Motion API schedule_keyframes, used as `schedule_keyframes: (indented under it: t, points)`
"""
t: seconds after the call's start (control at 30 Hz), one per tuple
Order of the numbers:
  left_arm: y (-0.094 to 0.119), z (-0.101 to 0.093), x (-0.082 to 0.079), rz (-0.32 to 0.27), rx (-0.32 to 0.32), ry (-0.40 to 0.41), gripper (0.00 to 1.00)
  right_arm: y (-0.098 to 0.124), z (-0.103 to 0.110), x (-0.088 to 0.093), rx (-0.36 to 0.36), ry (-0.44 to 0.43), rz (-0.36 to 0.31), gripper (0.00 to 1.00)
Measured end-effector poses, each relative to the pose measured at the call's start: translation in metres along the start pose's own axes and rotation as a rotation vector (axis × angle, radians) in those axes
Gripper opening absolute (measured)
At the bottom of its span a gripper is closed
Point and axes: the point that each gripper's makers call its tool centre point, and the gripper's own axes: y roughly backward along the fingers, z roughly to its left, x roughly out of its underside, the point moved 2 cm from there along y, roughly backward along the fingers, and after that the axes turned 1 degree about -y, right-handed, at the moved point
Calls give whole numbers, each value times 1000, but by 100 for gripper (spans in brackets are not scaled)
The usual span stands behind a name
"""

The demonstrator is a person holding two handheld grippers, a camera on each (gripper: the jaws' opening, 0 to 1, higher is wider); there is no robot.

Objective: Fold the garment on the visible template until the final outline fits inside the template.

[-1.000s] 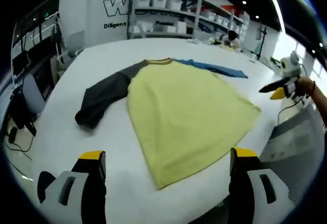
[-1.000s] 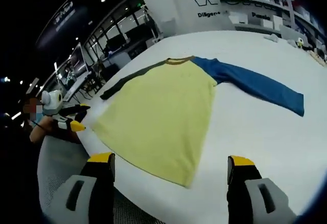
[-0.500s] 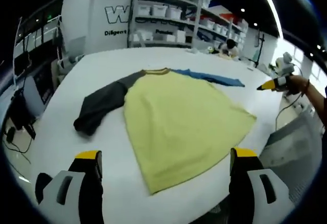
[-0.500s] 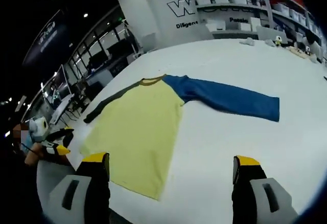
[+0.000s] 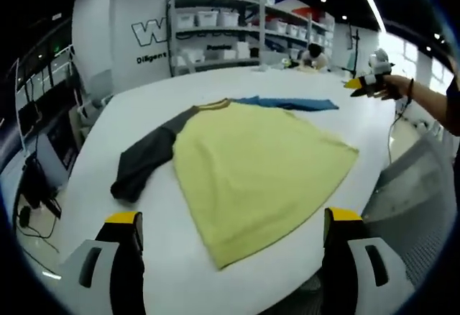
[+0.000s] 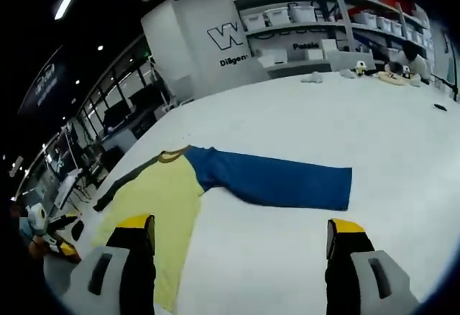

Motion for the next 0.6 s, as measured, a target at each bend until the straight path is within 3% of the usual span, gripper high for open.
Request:
schedule_keyframes:
  t: [0.13,0.3,0.6]
  points:
    - [5,0,2,8,-16,-24,99,-18,-29,-10,18,-11,1,95]
    - [13,5,1,-16,-56,-78,99,-41,-68,-15,85,38,17,89]
    - [14,6,-2,-48,-83,-64,99,-69,-124,-4,218,55,58,73]
